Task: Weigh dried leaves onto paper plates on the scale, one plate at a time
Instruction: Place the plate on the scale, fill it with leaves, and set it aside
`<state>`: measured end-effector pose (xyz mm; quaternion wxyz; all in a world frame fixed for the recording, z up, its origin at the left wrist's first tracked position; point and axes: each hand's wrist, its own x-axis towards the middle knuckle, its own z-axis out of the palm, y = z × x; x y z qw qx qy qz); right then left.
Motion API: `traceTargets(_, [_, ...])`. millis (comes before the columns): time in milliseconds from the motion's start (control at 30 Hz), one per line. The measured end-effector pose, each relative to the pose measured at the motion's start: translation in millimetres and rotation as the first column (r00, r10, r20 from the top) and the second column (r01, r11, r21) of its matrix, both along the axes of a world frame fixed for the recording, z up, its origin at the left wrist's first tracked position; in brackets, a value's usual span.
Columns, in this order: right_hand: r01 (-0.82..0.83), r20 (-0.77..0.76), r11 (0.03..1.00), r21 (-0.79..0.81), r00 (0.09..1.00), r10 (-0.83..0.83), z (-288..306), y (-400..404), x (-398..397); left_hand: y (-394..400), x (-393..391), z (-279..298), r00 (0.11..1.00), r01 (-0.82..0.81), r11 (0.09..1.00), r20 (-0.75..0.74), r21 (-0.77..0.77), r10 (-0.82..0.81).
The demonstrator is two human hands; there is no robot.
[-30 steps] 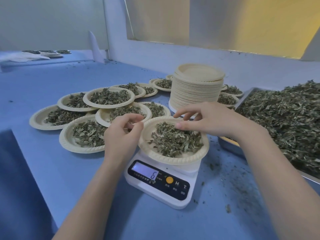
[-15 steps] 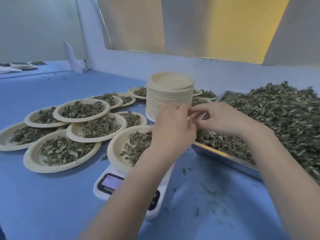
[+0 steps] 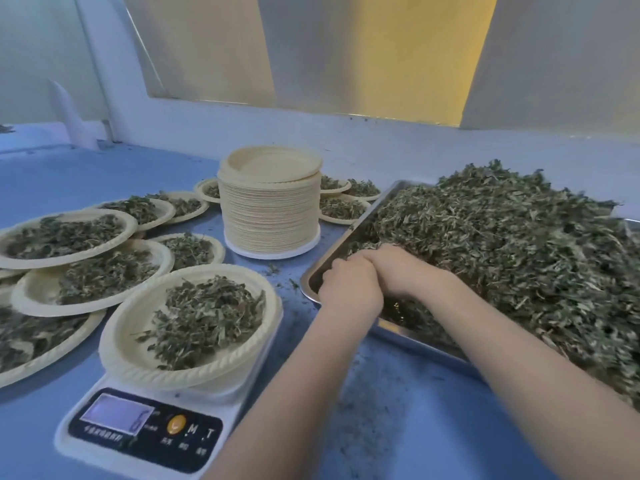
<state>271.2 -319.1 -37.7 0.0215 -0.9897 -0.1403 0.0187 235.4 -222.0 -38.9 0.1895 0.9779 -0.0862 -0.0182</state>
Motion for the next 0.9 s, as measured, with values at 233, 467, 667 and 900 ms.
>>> traceTargets(233, [0.060,0.202,0.957,0.284,0.972,-0.121,16.8,-6.5,-7.6,0.5,3.4,4.2,0.998,0.016,0.976,0.063,-0.218,-0.002])
traceTargets(467, [0.055,0.219,0.903,0.427,0.962,-0.162,39.5,-8.0,-26.8,5.3,-6.1,18.1,0.981,0.097,0.903,0.194,-0.419,-0.016])
traceTargets(667, [-0.126,0.333,0.850,0.511,0.941,-0.061,71.1,37.7,-47.7,60.7,-23.7,47.6,0.919,0.097,0.879,0.382,-0.467,0.102])
traceTargets(900, [-0.263,0.248,0.724,0.637,0.960,0.131,73.2,125.5,-57.4,163.5,-54.6,57.3,0.909,-0.009,0.852,0.350,-0.524,0.225])
